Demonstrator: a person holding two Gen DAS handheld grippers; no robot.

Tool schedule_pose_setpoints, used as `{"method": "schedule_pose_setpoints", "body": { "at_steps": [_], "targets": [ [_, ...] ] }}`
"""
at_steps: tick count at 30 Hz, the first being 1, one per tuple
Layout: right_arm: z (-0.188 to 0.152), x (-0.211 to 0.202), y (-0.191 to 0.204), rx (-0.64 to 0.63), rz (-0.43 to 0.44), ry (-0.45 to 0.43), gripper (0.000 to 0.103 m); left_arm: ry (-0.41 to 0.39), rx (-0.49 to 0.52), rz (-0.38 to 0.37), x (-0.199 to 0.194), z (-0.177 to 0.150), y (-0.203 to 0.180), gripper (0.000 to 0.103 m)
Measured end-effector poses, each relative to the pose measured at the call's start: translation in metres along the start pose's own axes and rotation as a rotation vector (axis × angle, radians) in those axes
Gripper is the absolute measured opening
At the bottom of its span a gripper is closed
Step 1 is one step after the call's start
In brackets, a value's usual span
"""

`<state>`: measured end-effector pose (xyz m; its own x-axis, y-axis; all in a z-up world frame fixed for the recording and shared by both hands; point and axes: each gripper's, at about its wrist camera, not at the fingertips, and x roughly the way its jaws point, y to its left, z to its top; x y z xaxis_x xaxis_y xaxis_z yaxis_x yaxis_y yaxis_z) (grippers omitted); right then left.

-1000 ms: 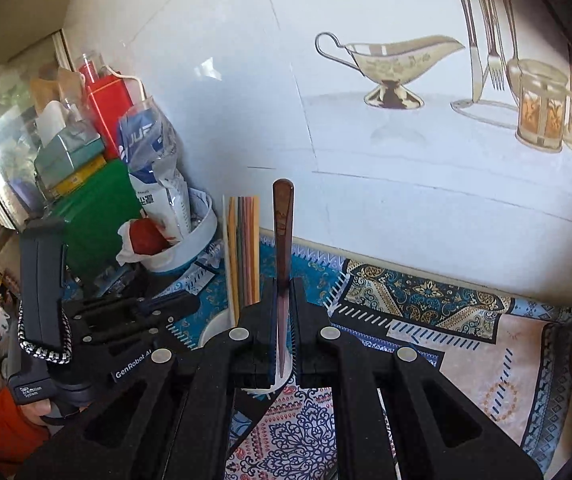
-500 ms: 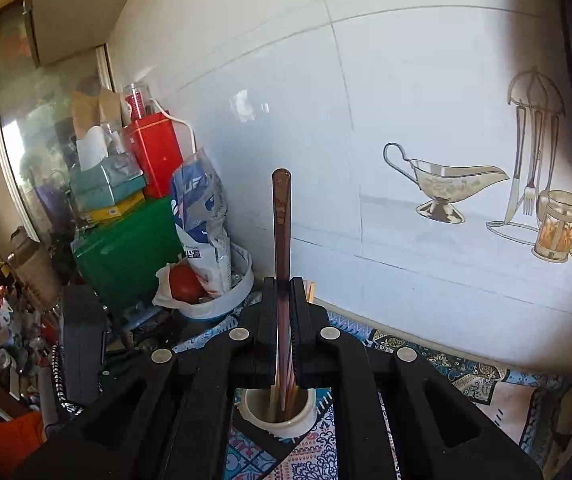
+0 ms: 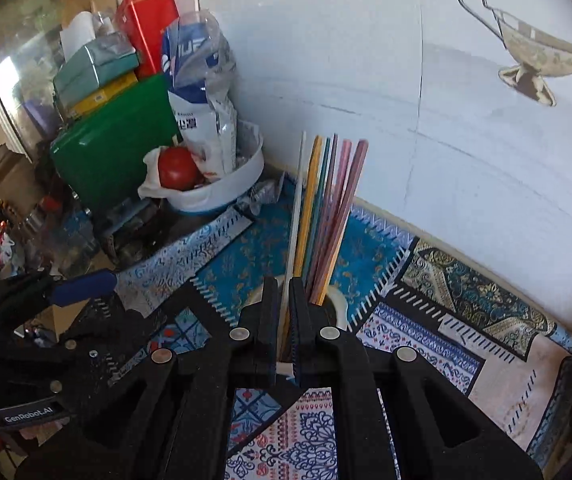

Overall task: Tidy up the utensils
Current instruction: 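Move both grippers down toward the dark sticks on the mat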

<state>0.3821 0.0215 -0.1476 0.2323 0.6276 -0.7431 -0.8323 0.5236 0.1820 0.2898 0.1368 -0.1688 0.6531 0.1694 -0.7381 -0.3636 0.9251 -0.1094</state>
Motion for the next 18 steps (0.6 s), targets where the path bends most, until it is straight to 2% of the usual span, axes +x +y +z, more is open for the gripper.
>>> {"method": "schedule_pose_setpoints", "body": {
  "at_steps": [4,7,11,18],
  "targets": [
    [-0.01,-0.015,-0.001,0.021,0.014,0.024,0.006,0.009,0.005,-0.015,-0.006,-0.006,-0.004,0.049],
    [-0.02,-0.032,-0.003,0.023,-0.01,0.012,0.01,0.022,0.032,-0.031,-0.009,-0.01,-0.014,0.049],
    [-0.043,-0.057,-0.011,0.039,-0.074,-0.008,0.023,0.054,0.083,-0.067,-0.005,-0.019,-0.035,0.049],
    [-0.106,-0.081,-0.039,0.125,-0.217,0.048,0.024,0.172,0.167,-0.159,0.024,-0.052,-0.084,0.049]
  ]
}}
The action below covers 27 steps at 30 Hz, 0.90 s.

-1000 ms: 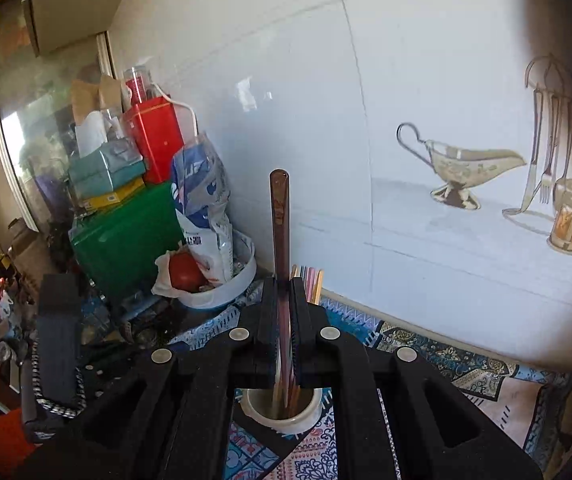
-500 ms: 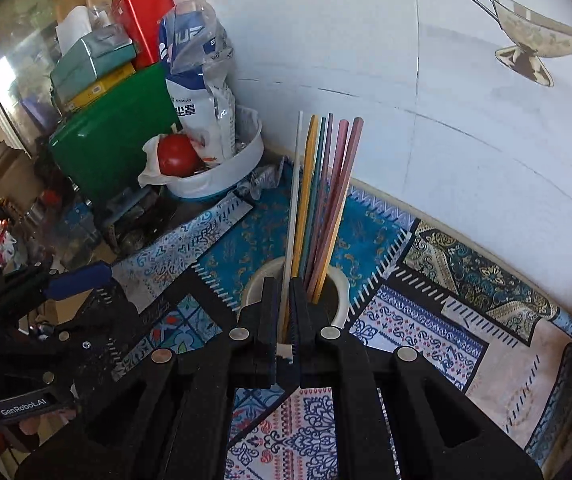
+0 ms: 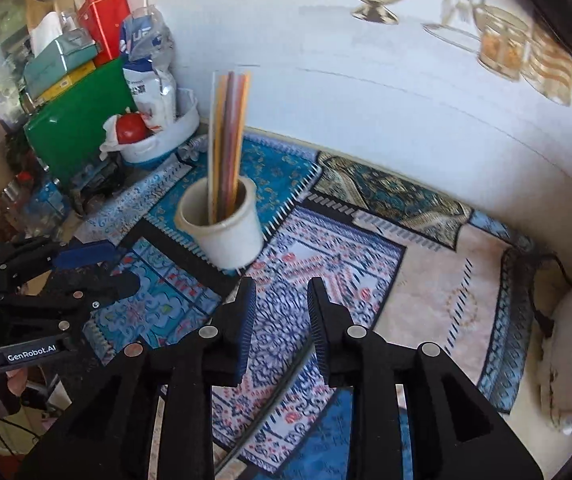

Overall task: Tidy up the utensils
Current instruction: 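Move both grippers down toward the dark sticks on the mat, then grasp a dark grey stick with the left gripper while the right grasps another dark stick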

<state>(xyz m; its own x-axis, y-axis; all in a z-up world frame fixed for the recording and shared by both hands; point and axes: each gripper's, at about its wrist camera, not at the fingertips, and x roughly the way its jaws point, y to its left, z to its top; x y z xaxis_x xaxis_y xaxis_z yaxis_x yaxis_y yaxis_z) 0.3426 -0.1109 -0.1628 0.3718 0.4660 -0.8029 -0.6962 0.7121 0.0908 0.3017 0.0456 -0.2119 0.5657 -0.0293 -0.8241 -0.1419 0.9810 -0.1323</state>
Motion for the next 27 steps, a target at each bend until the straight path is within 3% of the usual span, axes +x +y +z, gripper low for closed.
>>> {"method": "schedule_pose_setpoints", "body": {
  "at_steps": [8,10,12,14,22,24,27],
  "targets": [
    [-0.068,0.004,-0.04,0.141,-0.077,0.103,0.024,0.173,0.104,-0.076,0.065,-0.033,-0.056,0.049],
    [-0.083,0.007,-0.047,0.178,-0.077,0.126,0.024,0.205,0.124,-0.084,0.079,-0.04,-0.067,0.044],
    [-0.095,0.011,-0.051,0.202,-0.087,0.142,0.024,0.241,0.139,-0.097,0.093,-0.047,-0.075,0.03],
    [-0.106,0.015,-0.052,0.215,-0.088,0.158,0.024,0.268,0.148,-0.102,0.104,-0.052,-0.081,0.024],
    [-0.125,0.032,-0.044,0.229,-0.033,0.197,0.024,0.245,0.088,-0.096,0.117,-0.046,-0.077,0.018],
    [-0.122,0.038,-0.036,0.208,-0.02,0.202,0.024,0.253,0.064,-0.094,0.121,-0.043,-0.073,0.004],
    [-0.118,0.048,-0.022,0.173,0.012,0.214,0.024,0.261,0.028,-0.083,0.121,-0.041,-0.06,0.004]
  ]
}}
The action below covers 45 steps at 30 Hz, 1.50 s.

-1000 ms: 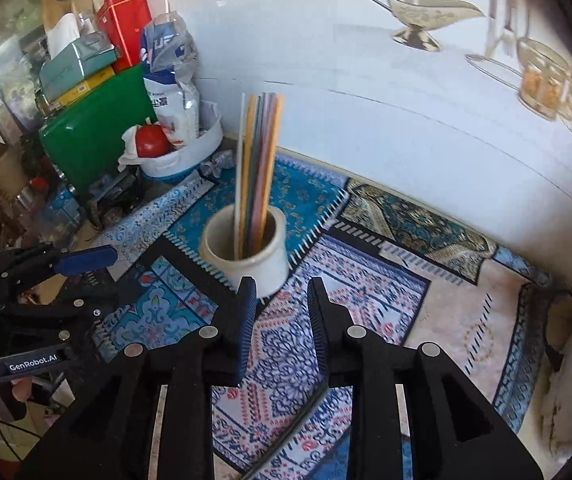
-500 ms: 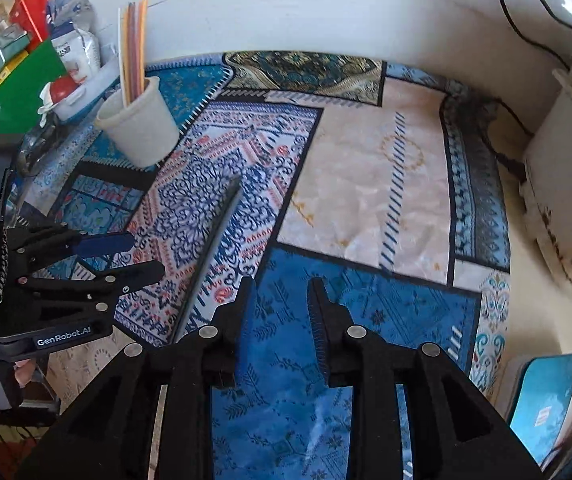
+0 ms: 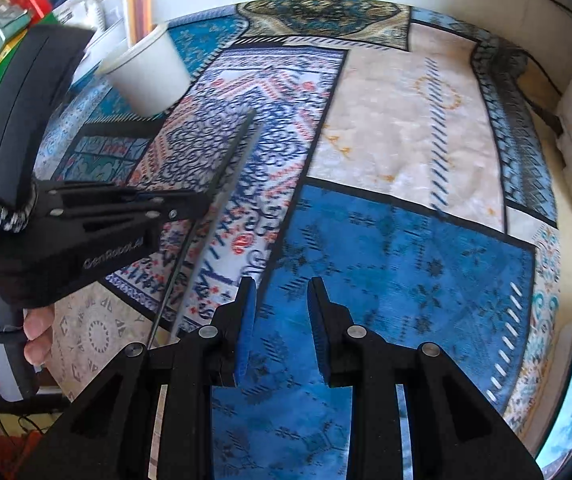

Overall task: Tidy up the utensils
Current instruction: 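Grasp a dark grey stick with the left gripper while the right grasps another dark stick, then carry both dark sticks up to the white cup with both grippers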

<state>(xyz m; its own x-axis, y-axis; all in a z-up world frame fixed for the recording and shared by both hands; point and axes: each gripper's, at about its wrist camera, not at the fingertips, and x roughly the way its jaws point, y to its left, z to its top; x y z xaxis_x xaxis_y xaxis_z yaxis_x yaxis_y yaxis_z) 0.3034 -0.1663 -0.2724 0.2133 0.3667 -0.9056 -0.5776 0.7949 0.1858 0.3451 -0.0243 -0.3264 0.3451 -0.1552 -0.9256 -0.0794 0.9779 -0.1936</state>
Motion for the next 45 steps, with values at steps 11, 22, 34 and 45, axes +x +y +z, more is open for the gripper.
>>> {"method": "schedule_pose_setpoints", "body": {
  "at_steps": [11,22,34,45],
  "targets": [
    [0.011,0.035,0.046,-0.139,0.007,0.051,0.024,0.05,-0.062,0.034,-0.025,-0.028,0.057,0.003],
    [0.023,0.029,0.004,-0.162,-0.072,0.081,0.013,0.092,-0.03,0.037,-0.026,-0.024,0.065,0.004],
    [0.074,0.047,0.004,-0.195,0.026,0.132,0.012,0.128,0.04,0.062,-0.011,0.016,0.059,0.009],
    [0.094,0.063,0.026,-0.294,0.015,0.172,0.011,0.137,0.116,0.1,0.008,0.046,0.043,0.005]
  ]
}}
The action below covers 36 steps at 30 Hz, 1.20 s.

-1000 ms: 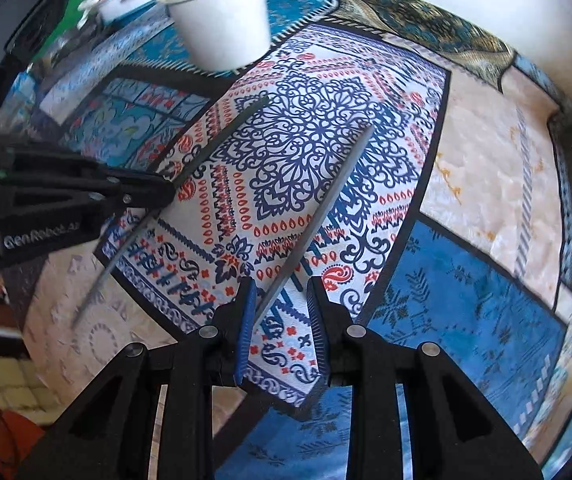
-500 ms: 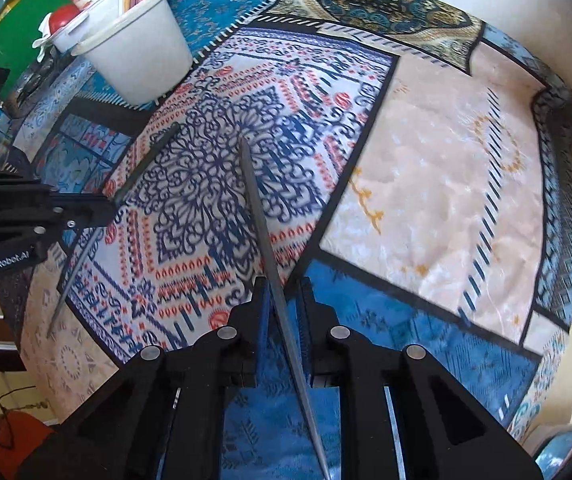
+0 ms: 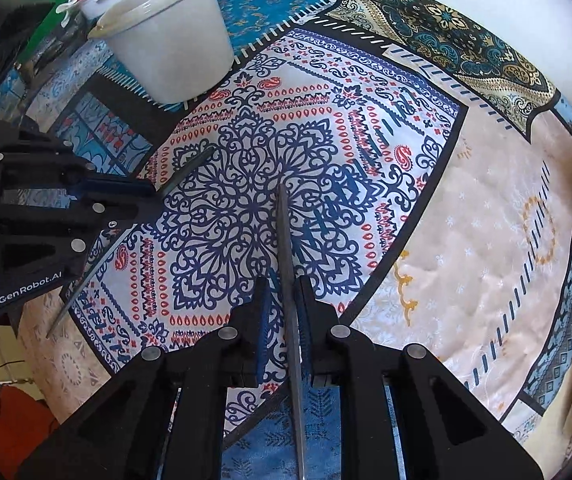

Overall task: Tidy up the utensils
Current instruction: 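Carry both dark sticks up to the white cup with both grippers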

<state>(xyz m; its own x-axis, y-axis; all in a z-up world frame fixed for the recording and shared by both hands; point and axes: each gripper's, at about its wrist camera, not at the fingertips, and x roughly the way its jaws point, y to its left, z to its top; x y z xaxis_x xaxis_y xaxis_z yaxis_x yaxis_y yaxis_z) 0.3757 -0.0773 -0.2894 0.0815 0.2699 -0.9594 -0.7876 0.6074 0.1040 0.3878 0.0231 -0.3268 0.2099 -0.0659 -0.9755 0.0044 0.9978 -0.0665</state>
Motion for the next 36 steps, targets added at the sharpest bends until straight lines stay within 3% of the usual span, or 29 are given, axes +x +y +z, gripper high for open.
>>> {"method": "schedule_pose_setpoints", "body": {
  "at_steps": [3,5,10,22,36],
  "targets": [
    [0.003,0.003,-0.003,0.056,0.016,0.002,0.007,-0.009,0.009,0.014,0.003,0.002,-0.006,0.005],
    [0.001,0.001,-0.008,0.104,0.013,-0.009,0.006,-0.02,0.0,0.066,0.004,0.001,-0.015,0.005],
    [-0.009,-0.006,-0.001,0.157,0.026,-0.067,0.006,-0.084,-0.05,0.077,-0.013,-0.011,-0.016,0.005],
    [-0.027,-0.071,0.025,0.222,0.011,-0.292,0.006,-0.221,-0.107,0.089,-0.076,-0.047,0.007,0.005],
    [-0.025,-0.115,0.052,0.219,-0.009,-0.443,0.006,-0.347,-0.147,0.075,-0.138,-0.082,0.021,0.004]
  ]
}}
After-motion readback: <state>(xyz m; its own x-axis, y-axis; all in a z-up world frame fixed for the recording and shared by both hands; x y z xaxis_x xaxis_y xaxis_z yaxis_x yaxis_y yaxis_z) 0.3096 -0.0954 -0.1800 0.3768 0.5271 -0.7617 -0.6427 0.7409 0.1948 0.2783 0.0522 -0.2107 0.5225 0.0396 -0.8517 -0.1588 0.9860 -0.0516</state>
